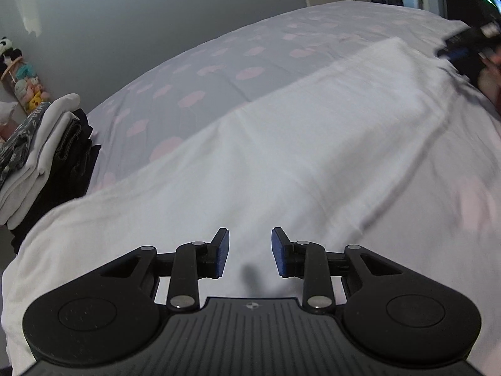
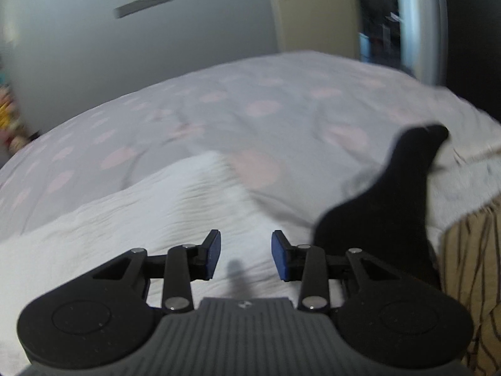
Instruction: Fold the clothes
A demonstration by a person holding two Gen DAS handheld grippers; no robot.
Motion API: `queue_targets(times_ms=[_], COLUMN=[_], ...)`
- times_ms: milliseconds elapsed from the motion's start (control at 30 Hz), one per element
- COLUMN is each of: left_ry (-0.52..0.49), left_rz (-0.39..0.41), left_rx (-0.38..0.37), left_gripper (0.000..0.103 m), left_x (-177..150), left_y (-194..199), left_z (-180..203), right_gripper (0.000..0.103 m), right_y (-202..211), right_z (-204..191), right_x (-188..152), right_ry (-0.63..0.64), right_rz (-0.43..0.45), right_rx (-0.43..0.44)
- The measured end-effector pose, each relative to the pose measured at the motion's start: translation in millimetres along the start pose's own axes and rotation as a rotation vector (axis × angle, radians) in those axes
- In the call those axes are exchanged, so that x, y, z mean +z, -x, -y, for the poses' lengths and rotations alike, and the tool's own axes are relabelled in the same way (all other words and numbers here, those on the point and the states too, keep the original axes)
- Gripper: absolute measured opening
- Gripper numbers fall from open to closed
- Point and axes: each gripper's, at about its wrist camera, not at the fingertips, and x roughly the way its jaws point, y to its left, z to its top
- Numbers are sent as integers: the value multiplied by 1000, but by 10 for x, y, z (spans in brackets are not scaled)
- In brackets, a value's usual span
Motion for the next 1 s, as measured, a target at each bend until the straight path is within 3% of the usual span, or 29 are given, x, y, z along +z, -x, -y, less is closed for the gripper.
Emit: queue_targets(times_ms=[167, 300, 367, 433, 600, 733, 833, 1000], left_ry=[-111, -249, -254, -218, -25, 88, 146, 167], left_rz=[13, 51, 74, 85, 123, 172, 212, 219], left_rx=[35, 105, 110, 82, -27, -90, -102, -132], left_gripper=[38, 42, 36, 4, 2, 2, 2, 2], left_x=[-259, -342, -345, -304, -111, 22, 115, 162], left_y=[-1, -137, -215, -245, -128, -19, 2, -2], left_z=[328, 604, 616, 549, 91, -276, -439, -523], right_gripper=[38, 38, 38, 38, 38, 38, 38, 38], right_y=[213, 418, 539, 677, 1057, 1267, 1308, 1127], right_z=[-557, -933, -1146, -1373, -1920, -2368, -2666, -2965], right_x=[-163, -304, -444, -606, -929, -1185, -1358, -1570], right_ry=[232, 214, 224, 261, 475, 746, 902, 1108], right_rz=[-24, -69, -100, -124, -121, -104, -70, 46], right_rx=[94, 205, 274, 345, 524, 661, 691, 590])
